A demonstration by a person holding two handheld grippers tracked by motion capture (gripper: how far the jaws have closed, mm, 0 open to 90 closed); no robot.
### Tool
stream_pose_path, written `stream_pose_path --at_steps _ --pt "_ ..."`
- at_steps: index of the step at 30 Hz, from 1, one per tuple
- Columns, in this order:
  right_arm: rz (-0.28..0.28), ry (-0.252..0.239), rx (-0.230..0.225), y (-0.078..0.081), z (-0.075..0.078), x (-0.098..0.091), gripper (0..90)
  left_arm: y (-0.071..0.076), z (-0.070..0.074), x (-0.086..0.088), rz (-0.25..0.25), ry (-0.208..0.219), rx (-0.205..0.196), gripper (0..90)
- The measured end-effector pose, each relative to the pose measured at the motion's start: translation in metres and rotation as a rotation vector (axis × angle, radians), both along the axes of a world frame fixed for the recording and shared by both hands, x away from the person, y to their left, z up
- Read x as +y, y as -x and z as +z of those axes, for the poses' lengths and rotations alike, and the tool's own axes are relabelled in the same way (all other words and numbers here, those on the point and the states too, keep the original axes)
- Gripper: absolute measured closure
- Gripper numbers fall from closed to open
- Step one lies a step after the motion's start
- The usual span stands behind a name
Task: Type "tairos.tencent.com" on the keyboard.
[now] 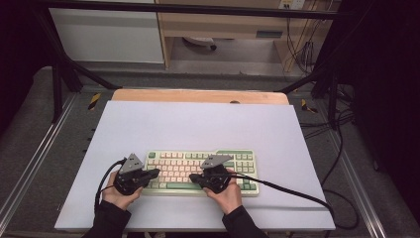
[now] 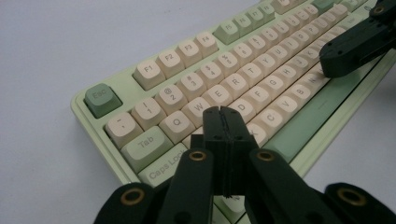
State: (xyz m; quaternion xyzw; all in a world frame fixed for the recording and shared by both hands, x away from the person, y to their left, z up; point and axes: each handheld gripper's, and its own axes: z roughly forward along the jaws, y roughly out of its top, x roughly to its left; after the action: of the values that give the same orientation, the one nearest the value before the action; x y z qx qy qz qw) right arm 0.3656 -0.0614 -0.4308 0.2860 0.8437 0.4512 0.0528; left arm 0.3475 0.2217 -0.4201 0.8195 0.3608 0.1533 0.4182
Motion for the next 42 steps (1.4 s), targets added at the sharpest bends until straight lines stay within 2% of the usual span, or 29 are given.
stream_pose_path --at_steps 7,13,27,42 --pt "-0.012 0.000 -0.029 -0.001 0.014 -0.009 90.0 0.001 0.002 0.001 -0.001 0.003 -0.003 89.8" --pt "-0.032 -0.003 -0.033 -0.002 0.019 -0.020 90.0 0.001 0.002 0.000 -0.002 0.004 -0.004 89.8" --pt "-0.078 -0.009 -0.026 -0.001 0.018 -0.054 90.0 0.002 0.004 -0.008 -0.022 0.005 -0.005 89.8" --pt "-0.107 -0.010 -0.026 0.005 0.013 -0.079 90.0 0.002 0.000 -0.029 -0.061 -0.008 0.011 89.7"
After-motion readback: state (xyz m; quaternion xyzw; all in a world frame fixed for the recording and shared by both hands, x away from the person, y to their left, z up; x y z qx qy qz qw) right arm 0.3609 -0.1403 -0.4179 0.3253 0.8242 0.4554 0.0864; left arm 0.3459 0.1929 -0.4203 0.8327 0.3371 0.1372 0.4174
